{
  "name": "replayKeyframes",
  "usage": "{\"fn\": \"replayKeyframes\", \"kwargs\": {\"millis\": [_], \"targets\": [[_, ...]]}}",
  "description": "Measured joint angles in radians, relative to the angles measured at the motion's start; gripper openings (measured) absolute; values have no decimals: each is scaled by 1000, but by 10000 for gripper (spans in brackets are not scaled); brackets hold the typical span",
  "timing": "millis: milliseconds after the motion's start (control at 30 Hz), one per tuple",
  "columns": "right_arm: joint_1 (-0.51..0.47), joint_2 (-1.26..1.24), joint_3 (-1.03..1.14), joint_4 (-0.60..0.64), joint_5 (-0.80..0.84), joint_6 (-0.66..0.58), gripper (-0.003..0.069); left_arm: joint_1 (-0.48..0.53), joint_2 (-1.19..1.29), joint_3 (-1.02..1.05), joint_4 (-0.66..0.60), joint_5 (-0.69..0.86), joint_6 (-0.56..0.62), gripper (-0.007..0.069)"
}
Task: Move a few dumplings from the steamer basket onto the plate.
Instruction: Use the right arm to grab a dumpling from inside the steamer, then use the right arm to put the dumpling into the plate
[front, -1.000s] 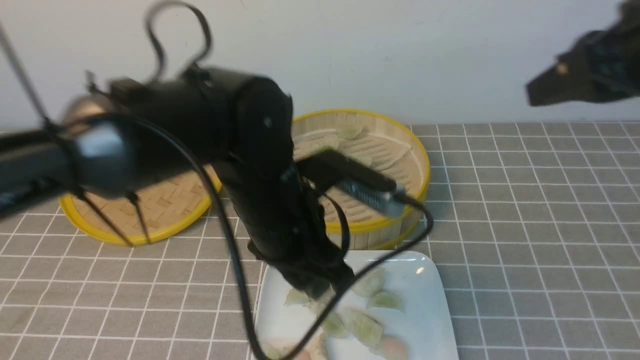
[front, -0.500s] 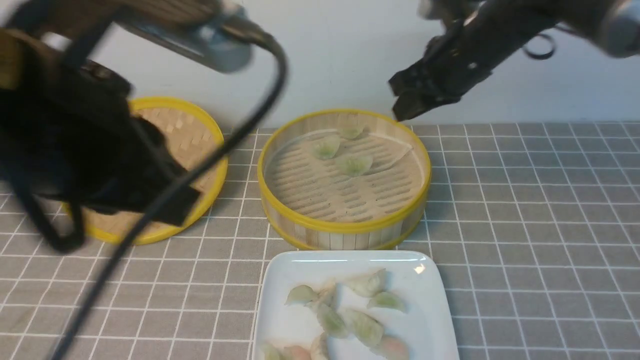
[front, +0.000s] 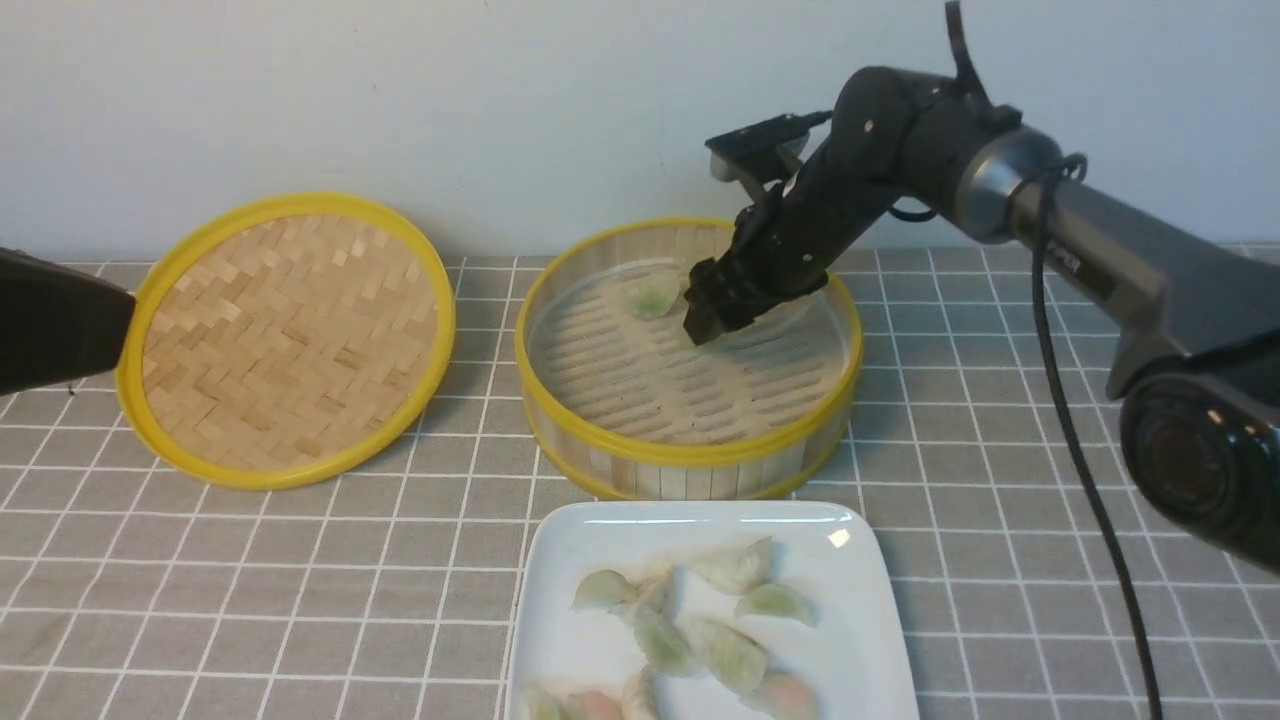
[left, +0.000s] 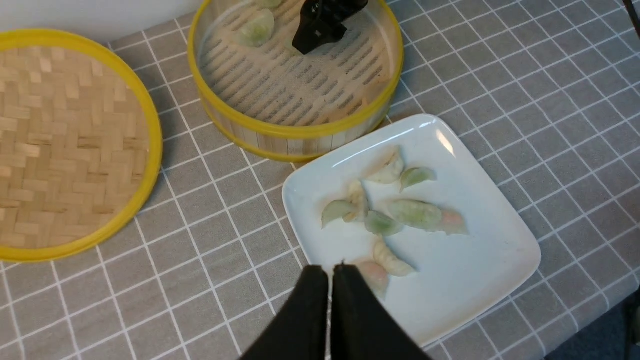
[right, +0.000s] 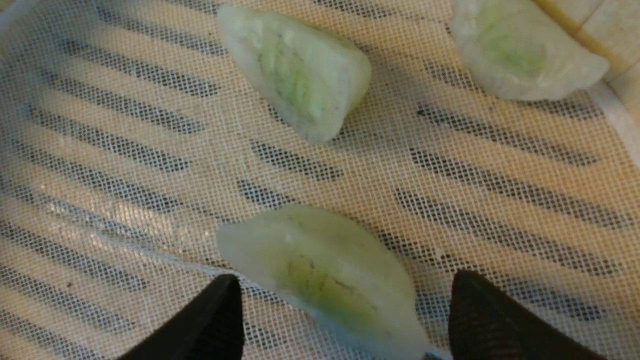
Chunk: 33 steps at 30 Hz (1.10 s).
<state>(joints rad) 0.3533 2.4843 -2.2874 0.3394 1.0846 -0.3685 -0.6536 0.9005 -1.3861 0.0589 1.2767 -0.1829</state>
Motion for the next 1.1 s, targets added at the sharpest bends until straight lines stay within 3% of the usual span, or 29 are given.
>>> {"fn": "replayKeyframes", "kwargs": {"millis": [167, 300, 333, 367, 433, 600, 833, 1100], "targets": [[3, 23, -7, 4, -17, -4, 475, 0, 0, 0, 15, 0, -1, -5], [4, 36, -10, 7, -16, 7, 310, 0, 0, 0, 20, 0, -1, -5], [4, 36, -10, 7, -16, 7, 302, 0, 0, 0, 20, 0, -1, -5], [4, 35, -17, 10, -7, 12, 216, 0, 0, 8, 20, 0, -1, -5], [4, 33, -35, 12, 13, 15, 158, 0, 0, 18, 20, 1, -1, -5], [4, 22, -124, -5, 144, 41, 158, 0, 0, 60, 20, 0, -2, -5], [4, -95, -160, -68, 161, 151, 158, 0, 0, 88, 27, 0, -2, -5], [4, -441, 282, -43, 160, 175, 158, 0, 0, 89, 33, 0, -2, -5]]}}
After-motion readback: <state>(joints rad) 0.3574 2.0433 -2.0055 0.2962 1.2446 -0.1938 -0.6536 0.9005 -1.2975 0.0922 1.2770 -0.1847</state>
